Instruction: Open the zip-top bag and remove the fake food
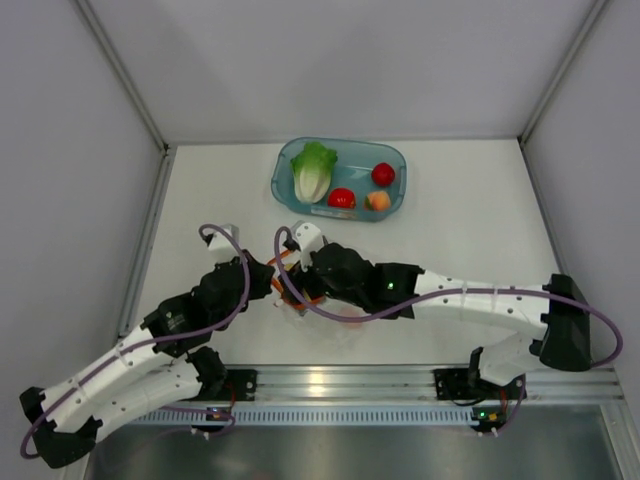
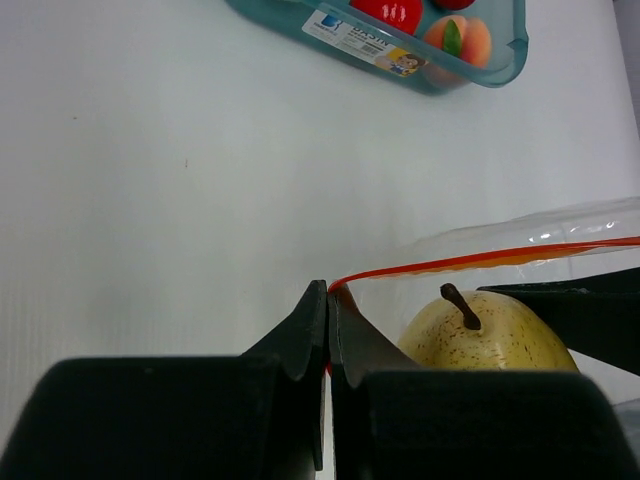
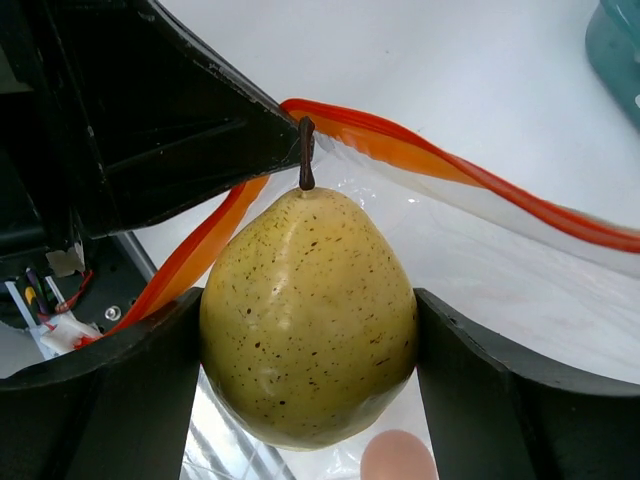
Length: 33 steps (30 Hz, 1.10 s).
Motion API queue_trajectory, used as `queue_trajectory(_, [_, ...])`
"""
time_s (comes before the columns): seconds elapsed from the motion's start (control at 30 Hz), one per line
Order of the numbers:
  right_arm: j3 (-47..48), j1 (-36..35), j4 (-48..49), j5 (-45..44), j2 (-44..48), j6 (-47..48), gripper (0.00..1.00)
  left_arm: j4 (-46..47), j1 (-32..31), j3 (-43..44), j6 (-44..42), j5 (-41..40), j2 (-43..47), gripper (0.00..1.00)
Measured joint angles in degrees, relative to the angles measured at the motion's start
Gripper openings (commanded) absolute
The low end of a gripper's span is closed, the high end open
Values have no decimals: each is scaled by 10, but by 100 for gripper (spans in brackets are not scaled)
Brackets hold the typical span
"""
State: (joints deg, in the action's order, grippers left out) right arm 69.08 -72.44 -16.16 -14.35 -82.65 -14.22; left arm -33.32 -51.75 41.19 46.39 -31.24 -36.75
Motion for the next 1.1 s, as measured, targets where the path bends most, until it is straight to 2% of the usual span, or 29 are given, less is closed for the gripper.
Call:
queue_trajectory(0.3, [-115,30,155,16,67,-62,48,58,-3,-2,14,5,-33,0])
queue_trajectory(0.5, [-171,34,266,-9,92,-93,47,110,-4,-5,22,17,-33,0])
queue_trajectory(0.7, [-89,34,232,-63,50,-32,43,137,7,-16,1,33,-14,0])
queue_trajectory(0.87, [-37,35,231,-155,16,-2,43,134,7,-32,-25,75,-5,0])
queue_trajectory(0.97, [-37,39,232,-153,15,-10,43,134,7,-38,-37,89,-5,0])
queue_trajectory(1.1, [-38,53,238,-103,15,-52,43,134,7,-39,-43,86,-15,0])
